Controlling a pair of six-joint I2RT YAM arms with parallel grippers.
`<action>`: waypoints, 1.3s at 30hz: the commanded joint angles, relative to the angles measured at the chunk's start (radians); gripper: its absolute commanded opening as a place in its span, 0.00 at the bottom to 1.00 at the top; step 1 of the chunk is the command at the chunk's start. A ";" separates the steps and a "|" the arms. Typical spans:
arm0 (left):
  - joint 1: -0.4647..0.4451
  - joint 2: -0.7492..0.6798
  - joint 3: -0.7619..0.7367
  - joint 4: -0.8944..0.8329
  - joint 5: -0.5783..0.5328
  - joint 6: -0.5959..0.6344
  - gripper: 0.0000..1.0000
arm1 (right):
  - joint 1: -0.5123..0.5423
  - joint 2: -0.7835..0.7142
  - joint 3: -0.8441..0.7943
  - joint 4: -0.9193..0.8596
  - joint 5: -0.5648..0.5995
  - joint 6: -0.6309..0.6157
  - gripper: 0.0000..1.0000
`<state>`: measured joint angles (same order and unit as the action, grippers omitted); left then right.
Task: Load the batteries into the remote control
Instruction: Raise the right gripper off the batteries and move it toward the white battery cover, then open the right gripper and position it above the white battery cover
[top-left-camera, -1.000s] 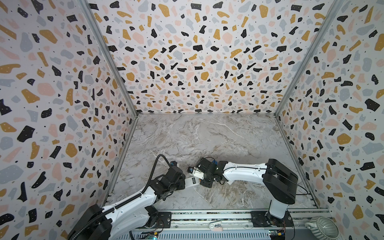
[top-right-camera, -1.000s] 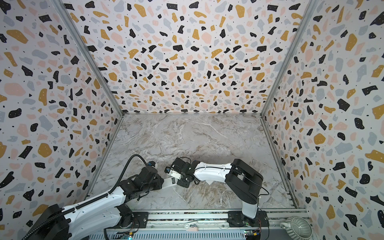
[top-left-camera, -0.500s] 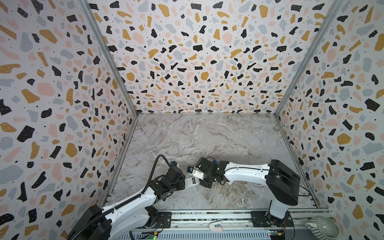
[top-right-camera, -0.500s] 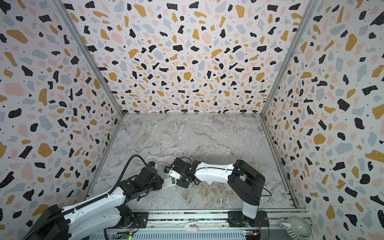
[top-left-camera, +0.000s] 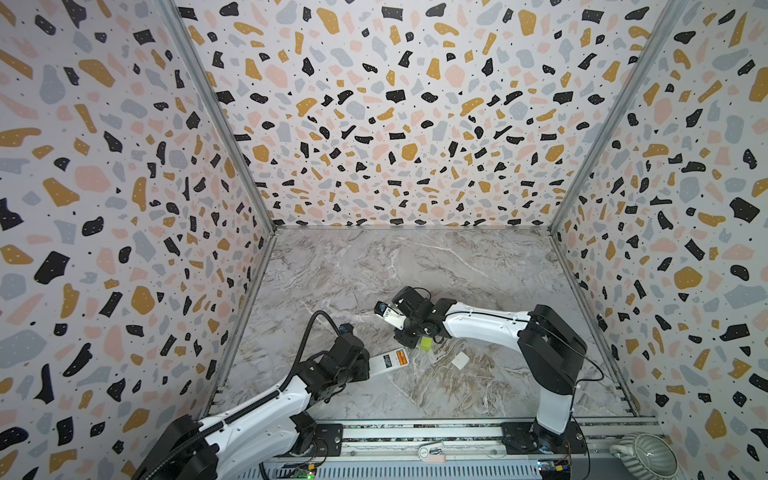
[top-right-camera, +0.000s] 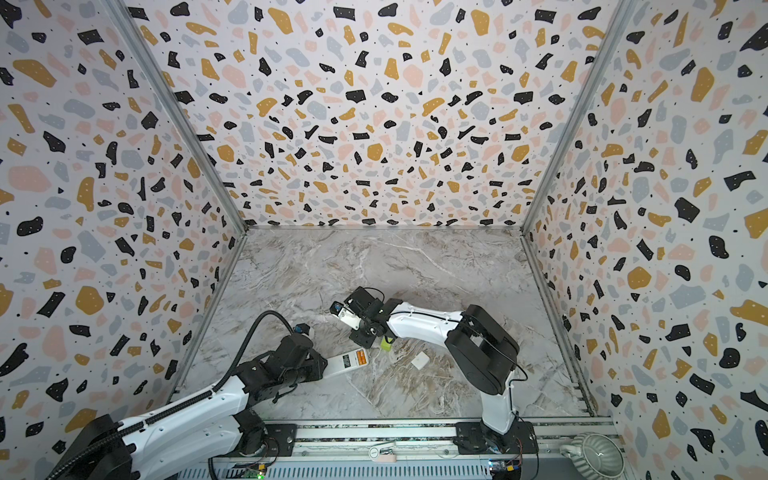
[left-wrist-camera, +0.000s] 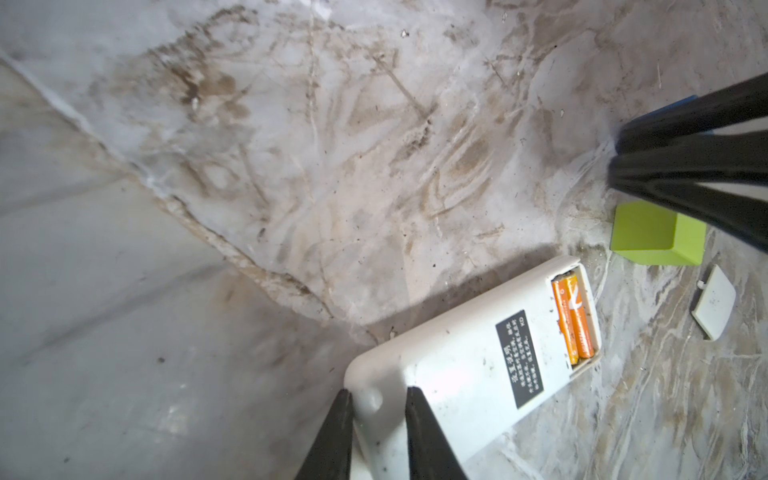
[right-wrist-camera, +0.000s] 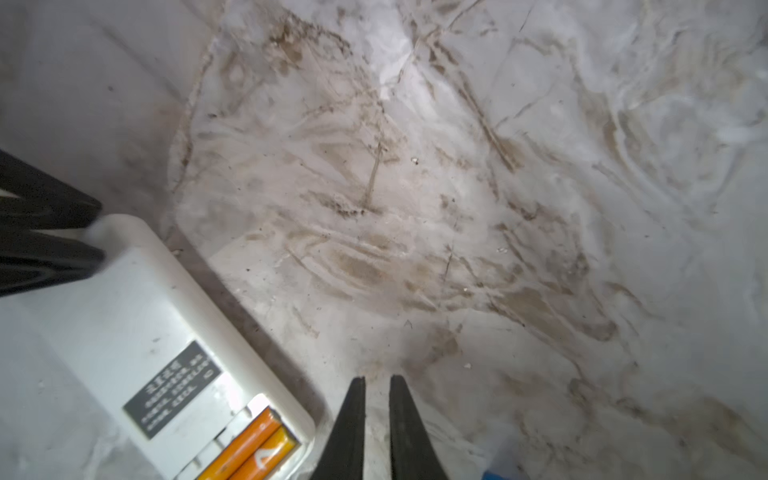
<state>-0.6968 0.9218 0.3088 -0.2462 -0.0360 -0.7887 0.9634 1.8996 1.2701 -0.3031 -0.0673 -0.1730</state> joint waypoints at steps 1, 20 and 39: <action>-0.004 -0.006 0.006 -0.010 -0.012 0.008 0.25 | 0.012 0.020 0.026 -0.024 -0.008 0.003 0.14; 0.022 -0.024 0.023 -0.036 -0.047 0.013 0.35 | 0.082 0.004 -0.036 -0.031 0.005 0.028 0.09; 0.042 -0.050 0.043 -0.010 -0.034 0.037 0.40 | 0.092 -0.081 -0.014 -0.031 0.059 0.053 0.14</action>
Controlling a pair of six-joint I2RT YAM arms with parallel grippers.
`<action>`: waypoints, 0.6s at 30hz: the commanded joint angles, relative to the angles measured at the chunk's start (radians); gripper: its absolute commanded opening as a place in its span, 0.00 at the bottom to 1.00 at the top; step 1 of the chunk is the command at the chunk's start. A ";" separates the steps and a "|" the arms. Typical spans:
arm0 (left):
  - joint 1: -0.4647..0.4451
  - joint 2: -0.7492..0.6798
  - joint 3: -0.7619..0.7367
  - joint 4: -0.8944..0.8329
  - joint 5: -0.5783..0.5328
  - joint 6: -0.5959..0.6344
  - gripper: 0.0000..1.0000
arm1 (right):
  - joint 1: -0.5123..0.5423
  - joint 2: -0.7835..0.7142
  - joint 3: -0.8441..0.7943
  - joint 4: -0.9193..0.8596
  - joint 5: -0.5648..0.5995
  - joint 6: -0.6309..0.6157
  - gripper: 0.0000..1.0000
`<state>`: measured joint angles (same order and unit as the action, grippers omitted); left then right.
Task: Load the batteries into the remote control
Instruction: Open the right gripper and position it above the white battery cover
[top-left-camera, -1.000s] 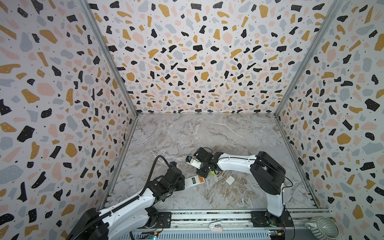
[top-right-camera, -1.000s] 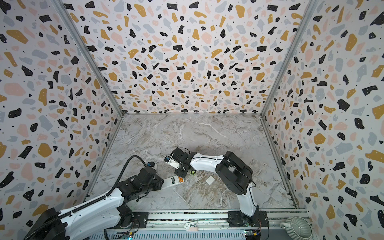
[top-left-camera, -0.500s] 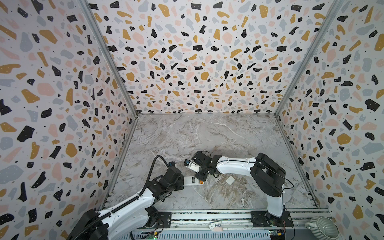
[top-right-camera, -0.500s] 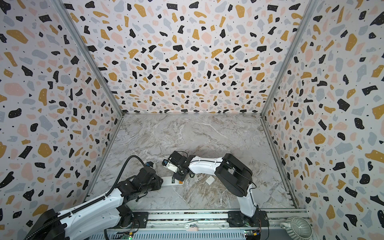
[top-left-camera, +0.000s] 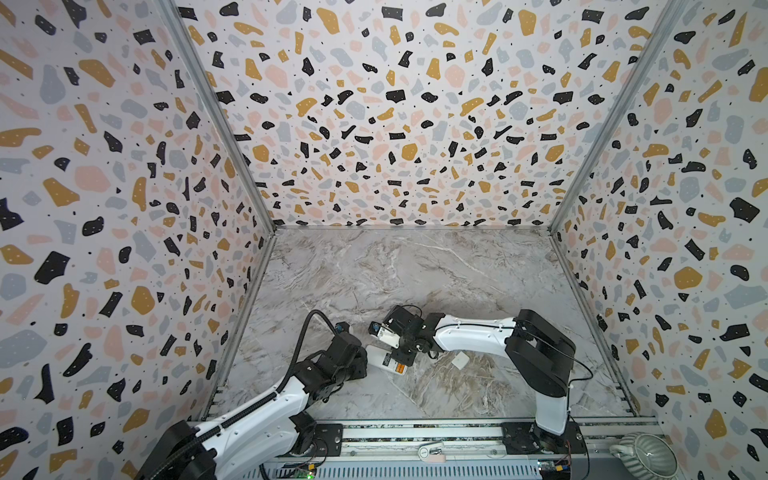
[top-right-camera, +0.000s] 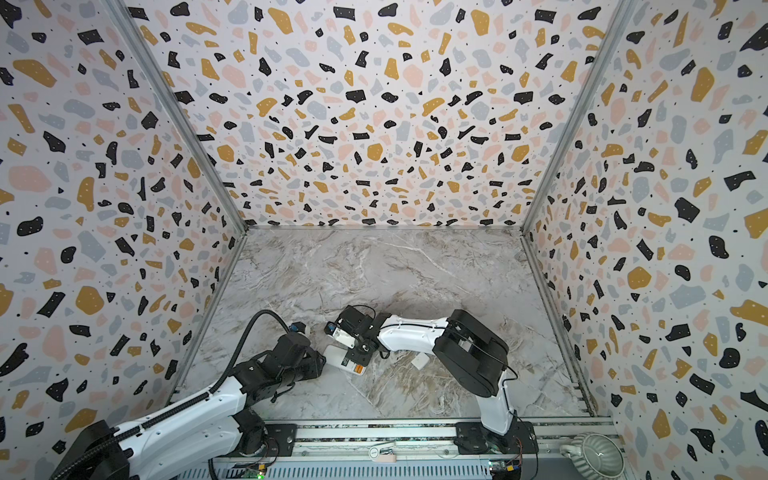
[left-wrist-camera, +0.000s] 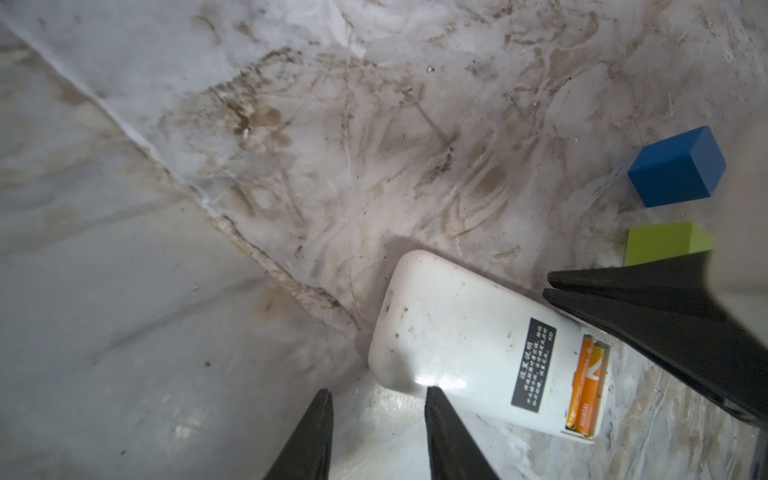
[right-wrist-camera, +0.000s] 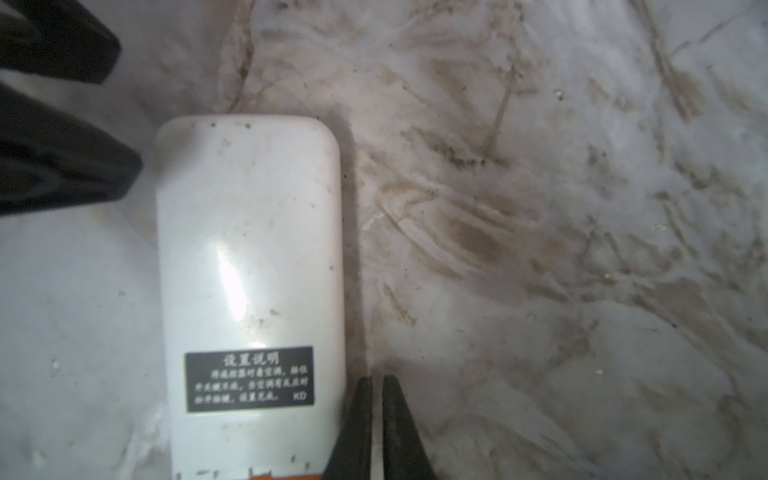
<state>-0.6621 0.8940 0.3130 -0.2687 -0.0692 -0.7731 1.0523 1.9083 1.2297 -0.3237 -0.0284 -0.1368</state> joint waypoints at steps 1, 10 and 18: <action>0.007 -0.028 0.039 0.019 0.000 0.024 0.41 | 0.002 -0.103 0.022 -0.008 0.023 0.021 0.16; 0.009 -0.053 0.079 0.046 -0.006 0.091 0.47 | -0.001 -0.275 -0.038 0.000 0.045 0.077 0.30; 0.009 -0.053 0.120 0.078 -0.008 0.147 0.50 | -0.013 -0.401 -0.086 -0.080 0.094 0.137 0.46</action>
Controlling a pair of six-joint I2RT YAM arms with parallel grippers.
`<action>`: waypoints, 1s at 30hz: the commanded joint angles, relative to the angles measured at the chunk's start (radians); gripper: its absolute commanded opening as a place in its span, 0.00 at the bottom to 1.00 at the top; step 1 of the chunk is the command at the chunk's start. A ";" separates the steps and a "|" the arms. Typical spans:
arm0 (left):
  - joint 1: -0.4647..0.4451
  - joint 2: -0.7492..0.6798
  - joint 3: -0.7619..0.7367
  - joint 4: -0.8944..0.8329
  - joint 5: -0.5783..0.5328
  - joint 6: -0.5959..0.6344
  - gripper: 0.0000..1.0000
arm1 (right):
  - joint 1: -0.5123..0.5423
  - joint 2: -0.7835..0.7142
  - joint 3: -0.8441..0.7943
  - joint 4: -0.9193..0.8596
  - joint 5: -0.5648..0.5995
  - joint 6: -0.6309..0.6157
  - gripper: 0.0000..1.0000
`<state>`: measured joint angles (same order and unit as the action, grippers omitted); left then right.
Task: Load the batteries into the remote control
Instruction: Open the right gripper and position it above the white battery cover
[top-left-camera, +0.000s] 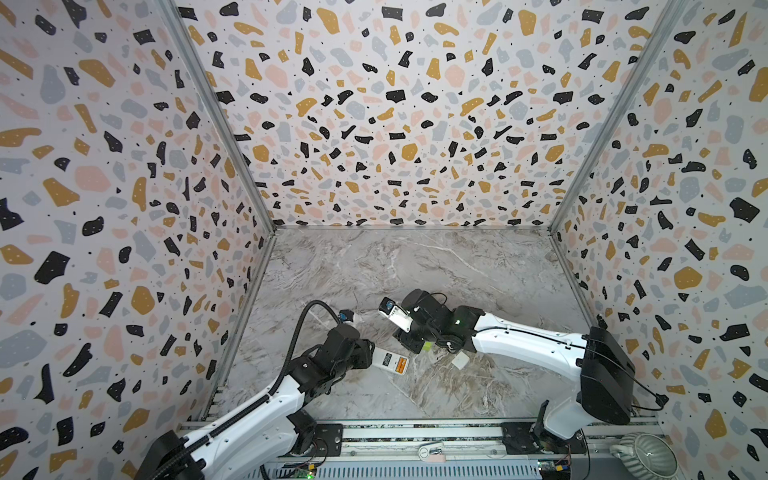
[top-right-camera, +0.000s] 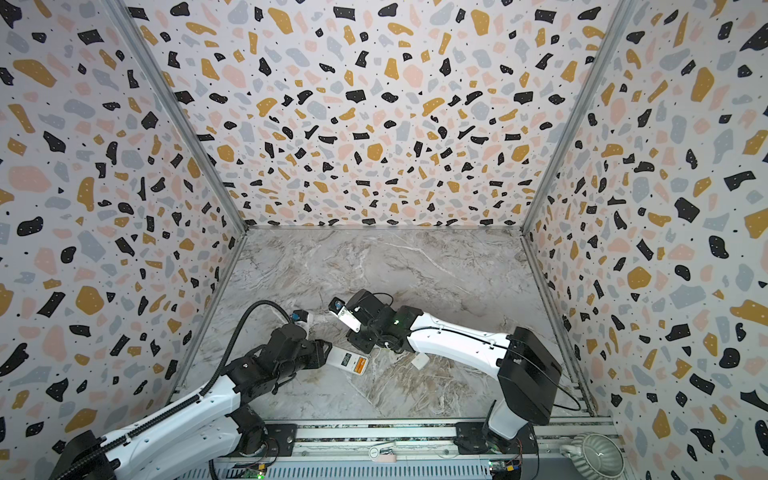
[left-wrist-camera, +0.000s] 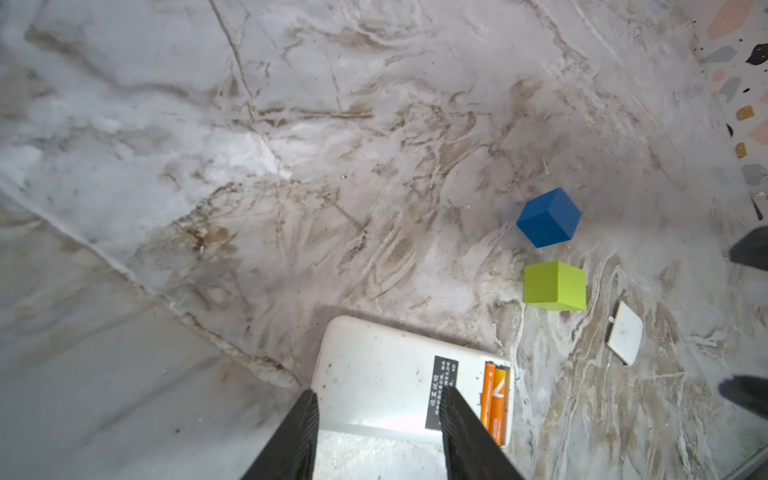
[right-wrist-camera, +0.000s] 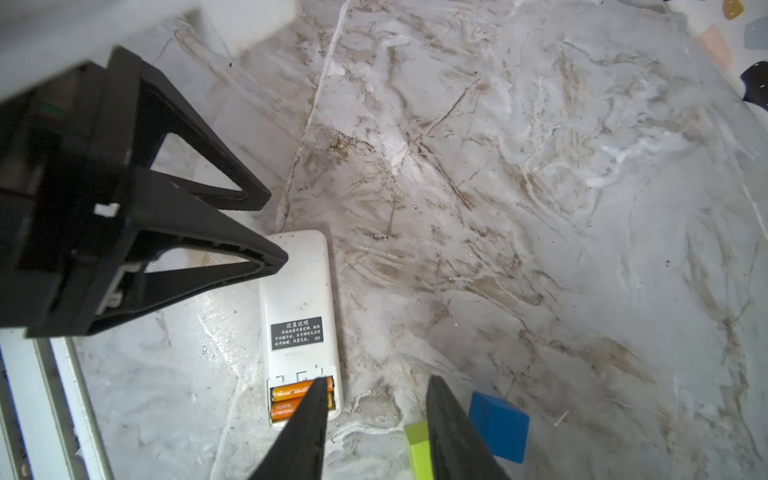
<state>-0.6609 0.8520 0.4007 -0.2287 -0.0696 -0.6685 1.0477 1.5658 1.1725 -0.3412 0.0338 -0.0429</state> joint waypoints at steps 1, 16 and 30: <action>0.007 -0.016 0.030 0.044 -0.006 0.044 0.51 | -0.013 -0.077 -0.043 -0.071 0.032 0.052 0.47; 0.008 -0.038 0.016 0.108 0.036 0.055 0.56 | -0.117 -0.297 -0.248 -0.144 0.057 0.179 0.72; 0.008 -0.034 0.000 0.169 0.068 0.053 0.58 | -0.212 -0.341 -0.363 -0.152 0.004 0.291 1.00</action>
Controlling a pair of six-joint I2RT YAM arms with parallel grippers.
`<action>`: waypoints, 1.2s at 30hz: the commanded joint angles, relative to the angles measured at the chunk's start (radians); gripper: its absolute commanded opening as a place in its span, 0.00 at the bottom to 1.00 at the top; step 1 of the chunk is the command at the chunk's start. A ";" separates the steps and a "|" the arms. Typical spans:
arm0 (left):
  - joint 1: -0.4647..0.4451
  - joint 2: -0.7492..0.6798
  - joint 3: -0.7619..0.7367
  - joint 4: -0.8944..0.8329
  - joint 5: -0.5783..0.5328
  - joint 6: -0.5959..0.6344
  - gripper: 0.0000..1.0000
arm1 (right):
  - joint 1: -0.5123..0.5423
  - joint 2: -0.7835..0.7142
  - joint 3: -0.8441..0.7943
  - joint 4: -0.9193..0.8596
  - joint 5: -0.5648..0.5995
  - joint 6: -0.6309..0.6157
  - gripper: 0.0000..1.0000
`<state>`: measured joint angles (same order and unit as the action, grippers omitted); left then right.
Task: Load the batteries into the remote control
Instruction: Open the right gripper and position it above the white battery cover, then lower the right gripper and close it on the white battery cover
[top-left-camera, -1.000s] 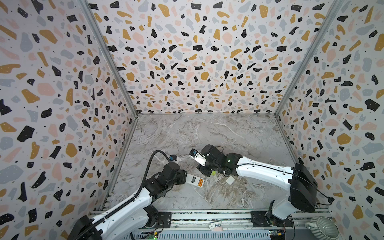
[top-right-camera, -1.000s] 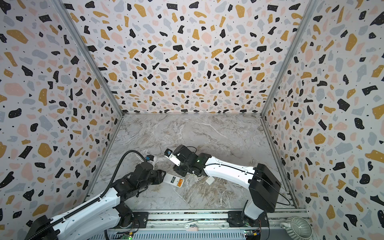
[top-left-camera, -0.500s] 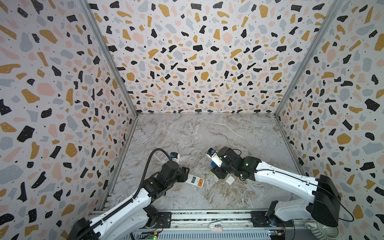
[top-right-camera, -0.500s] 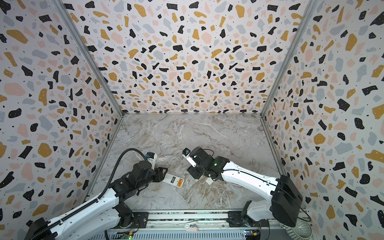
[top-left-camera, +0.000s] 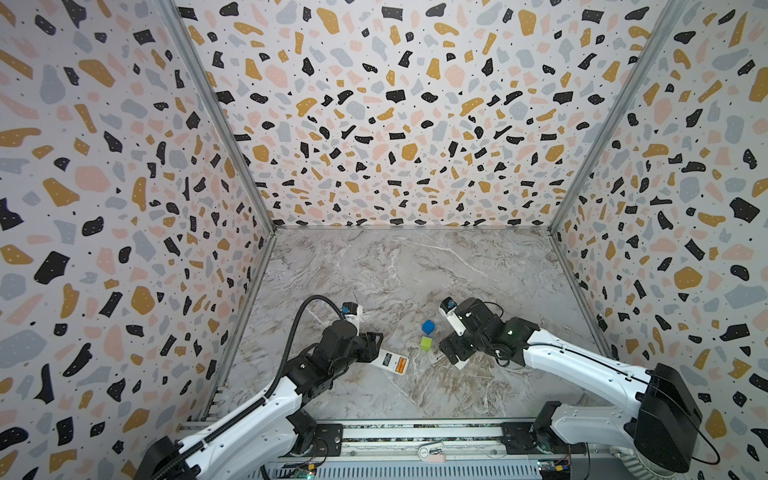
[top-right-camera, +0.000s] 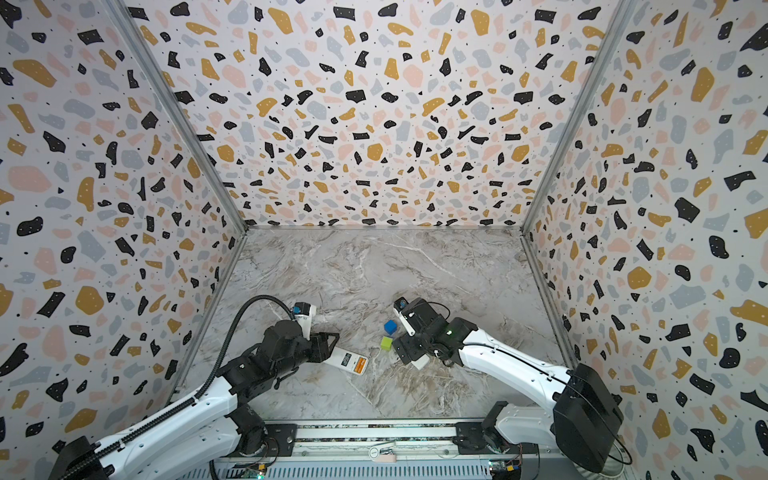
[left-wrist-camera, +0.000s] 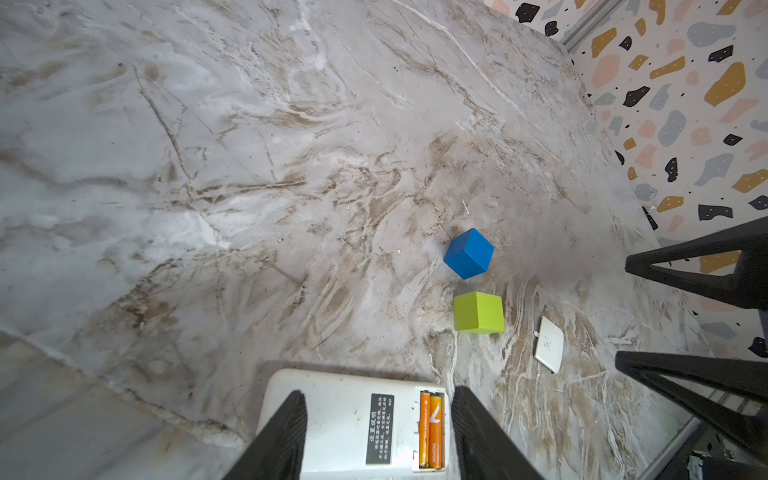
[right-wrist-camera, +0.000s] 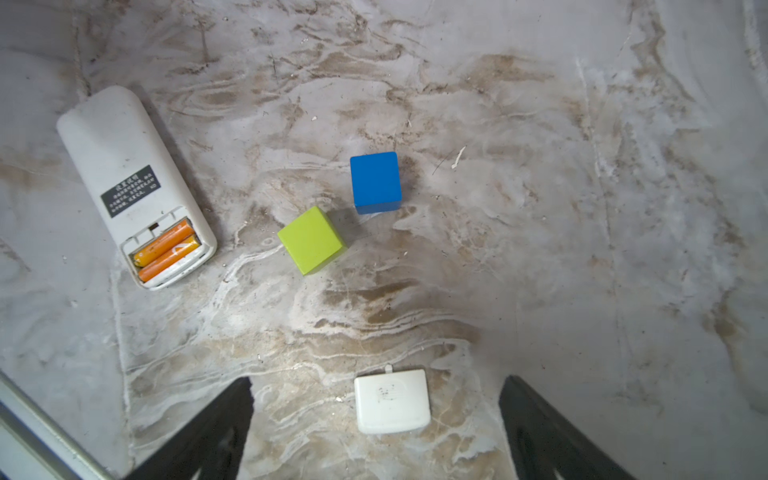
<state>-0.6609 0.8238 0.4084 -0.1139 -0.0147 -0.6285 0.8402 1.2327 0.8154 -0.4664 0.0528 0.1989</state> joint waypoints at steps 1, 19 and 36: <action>0.008 -0.008 -0.010 0.058 0.015 0.014 0.59 | -0.005 -0.005 -0.011 -0.027 -0.026 0.061 0.99; 0.007 -0.036 -0.063 0.136 0.055 0.002 0.59 | -0.018 0.097 -0.029 -0.081 -0.054 0.190 0.99; 0.007 -0.070 -0.062 0.161 0.087 0.012 0.60 | -0.046 0.194 -0.059 -0.078 -0.101 0.261 0.99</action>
<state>-0.6609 0.7658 0.3538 0.0025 0.0601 -0.6308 0.7975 1.4193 0.7574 -0.5228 -0.0429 0.4450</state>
